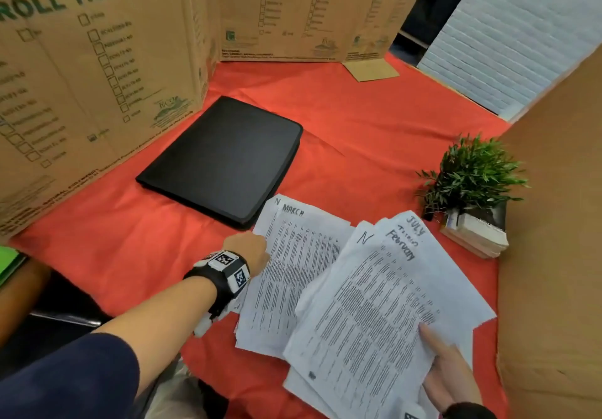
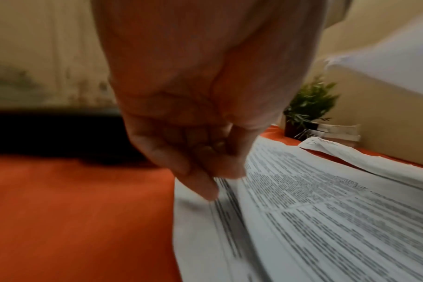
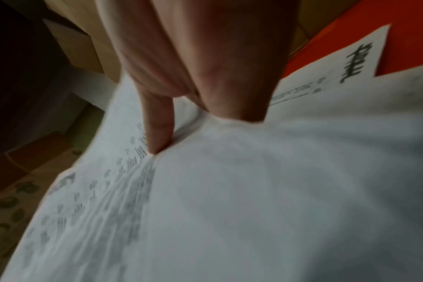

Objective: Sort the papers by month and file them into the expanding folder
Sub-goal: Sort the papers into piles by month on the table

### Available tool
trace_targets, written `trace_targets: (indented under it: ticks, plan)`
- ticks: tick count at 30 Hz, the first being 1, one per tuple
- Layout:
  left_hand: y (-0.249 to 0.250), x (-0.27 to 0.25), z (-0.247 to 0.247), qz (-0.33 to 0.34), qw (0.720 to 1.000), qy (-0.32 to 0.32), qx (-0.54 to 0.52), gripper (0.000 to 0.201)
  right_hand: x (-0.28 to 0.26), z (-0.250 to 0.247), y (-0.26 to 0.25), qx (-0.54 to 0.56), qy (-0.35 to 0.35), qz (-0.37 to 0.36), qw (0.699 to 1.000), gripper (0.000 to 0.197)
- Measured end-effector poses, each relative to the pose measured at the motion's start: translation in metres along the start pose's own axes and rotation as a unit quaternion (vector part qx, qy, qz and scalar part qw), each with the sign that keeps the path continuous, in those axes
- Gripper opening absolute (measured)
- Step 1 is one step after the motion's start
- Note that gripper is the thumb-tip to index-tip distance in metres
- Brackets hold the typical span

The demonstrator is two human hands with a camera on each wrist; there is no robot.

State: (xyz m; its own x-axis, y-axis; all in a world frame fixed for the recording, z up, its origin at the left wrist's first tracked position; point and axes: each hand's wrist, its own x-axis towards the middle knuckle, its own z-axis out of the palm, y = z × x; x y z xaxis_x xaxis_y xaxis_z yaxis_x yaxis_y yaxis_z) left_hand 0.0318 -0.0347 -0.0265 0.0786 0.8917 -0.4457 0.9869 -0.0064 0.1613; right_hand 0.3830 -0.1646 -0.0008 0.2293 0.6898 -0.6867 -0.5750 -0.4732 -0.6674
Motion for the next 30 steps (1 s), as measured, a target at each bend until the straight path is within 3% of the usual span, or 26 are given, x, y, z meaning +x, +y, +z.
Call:
trace_targets:
  ticks: [6, 9, 12, 14, 15, 18, 21, 26, 30]
  plan:
    - [0.014, -0.012, -0.012, 0.077, 0.994, 0.072, 0.023, 0.021, -0.001, -0.001, 0.002, 0.021, -0.014, -0.005, 1.0, 0.039]
    - [0.02, -0.016, 0.001, 0.118, 0.977, 0.094, -0.149, 0.035, -0.002, 0.0, -0.001, -0.003, 0.009, -0.005, 1.0, 0.039]
    - [0.024, -0.016, 0.016, 0.115, 0.931, 0.06, -0.341, 0.041, 0.0, -0.003, -0.003, -0.015, 0.036, 0.015, 0.999, 0.059]
    - [0.025, -0.013, 0.025, 0.098, 0.919, 0.024, -0.38, 0.032, -0.002, 0.001, -0.002, -0.007, 0.014, 0.007, 1.0, 0.046]
    - [0.024, -0.013, 0.027, 0.083, 0.922, 0.021, -0.378, 0.028, -0.002, 0.003, -0.001, 0.002, 0.005, -0.001, 1.0, 0.041]
    - [0.02, -0.009, 0.034, 0.013, 0.945, 0.068, -0.318, 0.008, -0.004, 0.007, 0.0, 0.023, -0.007, -0.014, 1.0, 0.05]
    - [0.019, -0.005, 0.042, -0.042, 0.952, 0.079, -0.292, 0.032, -0.003, 0.005, 0.002, 0.006, 0.016, -0.013, 1.0, 0.047]
    - [0.02, -0.002, 0.039, -0.031, 0.951, 0.131, -0.279, 0.014, -0.003, 0.006, 0.0, -0.02, 0.041, -0.003, 0.999, 0.049]
    - [0.019, -0.002, 0.033, -0.04, 0.956, 0.162, -0.241, 0.011, -0.002, 0.007, 0.002, -0.039, 0.081, 0.02, 0.996, 0.055]
